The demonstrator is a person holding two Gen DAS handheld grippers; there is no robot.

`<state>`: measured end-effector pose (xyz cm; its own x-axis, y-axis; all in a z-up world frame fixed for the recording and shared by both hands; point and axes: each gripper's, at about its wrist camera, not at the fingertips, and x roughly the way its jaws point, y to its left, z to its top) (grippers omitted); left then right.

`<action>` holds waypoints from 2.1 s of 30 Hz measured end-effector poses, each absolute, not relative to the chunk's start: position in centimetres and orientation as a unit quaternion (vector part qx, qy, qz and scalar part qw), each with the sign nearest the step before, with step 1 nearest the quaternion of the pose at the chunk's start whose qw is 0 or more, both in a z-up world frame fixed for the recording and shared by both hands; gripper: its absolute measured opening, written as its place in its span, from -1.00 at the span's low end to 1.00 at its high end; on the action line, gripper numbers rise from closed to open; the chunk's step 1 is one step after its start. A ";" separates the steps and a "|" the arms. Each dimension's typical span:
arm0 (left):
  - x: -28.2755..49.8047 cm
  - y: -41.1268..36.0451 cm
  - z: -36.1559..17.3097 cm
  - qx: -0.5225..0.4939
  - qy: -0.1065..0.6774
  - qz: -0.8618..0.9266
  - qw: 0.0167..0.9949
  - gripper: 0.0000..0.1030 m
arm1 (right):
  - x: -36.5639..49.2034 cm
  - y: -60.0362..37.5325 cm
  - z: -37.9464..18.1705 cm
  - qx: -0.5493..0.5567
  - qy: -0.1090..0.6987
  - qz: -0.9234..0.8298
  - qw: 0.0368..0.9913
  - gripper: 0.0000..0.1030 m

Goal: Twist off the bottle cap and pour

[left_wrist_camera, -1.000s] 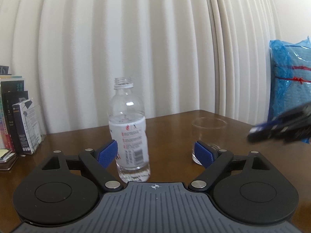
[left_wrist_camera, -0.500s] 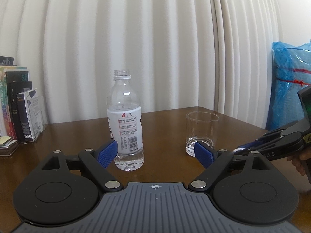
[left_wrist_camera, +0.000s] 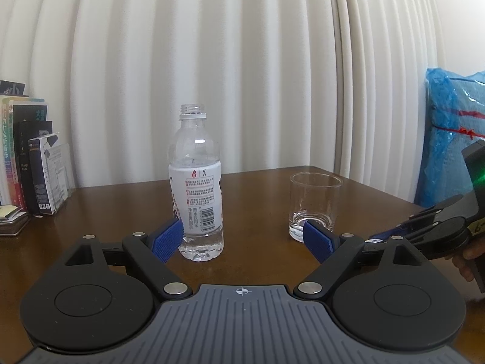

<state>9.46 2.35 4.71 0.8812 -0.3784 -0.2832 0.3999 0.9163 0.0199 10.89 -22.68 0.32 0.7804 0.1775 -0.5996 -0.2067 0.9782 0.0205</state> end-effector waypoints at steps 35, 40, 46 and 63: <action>4.1 0.5 6.3 0.022 0.125 -0.150 0.980 1.00 | 4.9 -21.4 4.8 -0.007 0.213 0.057 0.975 0.36; 1.3 -0.7 6.0 0.021 0.120 -0.126 0.985 1.00 | 1.6 -20.4 4.8 0.001 0.164 0.031 0.986 0.91; -1.7 -1.9 4.8 0.028 0.109 -0.114 0.987 1.00 | -1.9 -19.9 4.0 0.021 0.117 0.010 0.993 1.00; -4.5 -2.0 1.5 0.020 0.066 -0.073 0.995 1.00 | -6.9 -19.9 -0.4 0.032 0.017 -0.006 0.999 1.00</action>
